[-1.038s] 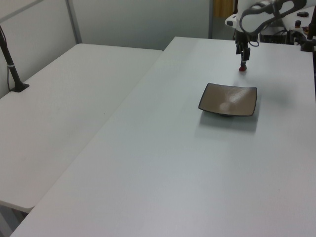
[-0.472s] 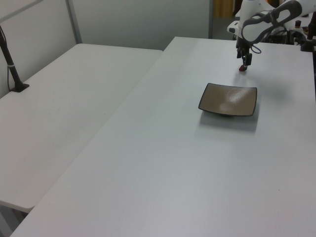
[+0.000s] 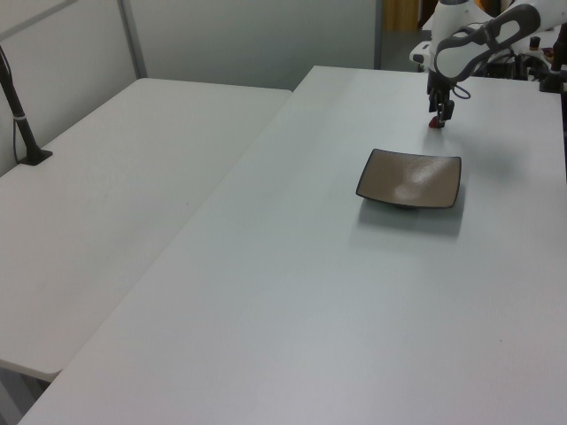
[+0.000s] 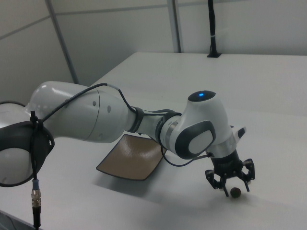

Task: Strawberries on a ceramic plate
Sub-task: 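Lower the gripper onto the strawberry and close it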

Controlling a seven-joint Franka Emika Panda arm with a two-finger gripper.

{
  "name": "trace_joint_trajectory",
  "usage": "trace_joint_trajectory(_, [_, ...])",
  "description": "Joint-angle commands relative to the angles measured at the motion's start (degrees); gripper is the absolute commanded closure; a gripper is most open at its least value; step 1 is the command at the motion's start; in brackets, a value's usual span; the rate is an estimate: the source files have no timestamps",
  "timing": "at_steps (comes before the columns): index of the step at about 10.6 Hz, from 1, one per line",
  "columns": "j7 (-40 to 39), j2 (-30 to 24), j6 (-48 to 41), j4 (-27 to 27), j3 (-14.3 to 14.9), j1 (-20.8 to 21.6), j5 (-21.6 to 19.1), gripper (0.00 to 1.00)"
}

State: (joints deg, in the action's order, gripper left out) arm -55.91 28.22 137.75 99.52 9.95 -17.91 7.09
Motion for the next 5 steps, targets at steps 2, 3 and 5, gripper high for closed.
trace_joint_trajectory(2, [-0.8, -0.4, 1.6, 1.3, 0.6, 0.4, 0.7, 0.42])
trace_joint_trajectory(3, [-0.8, -0.4, 1.6, 1.3, 0.6, 0.4, 0.8, 0.47])
trace_joint_trajectory(5, [-0.8, -0.4, 1.6, 1.6, 0.6, 0.5, 0.8, 0.61])
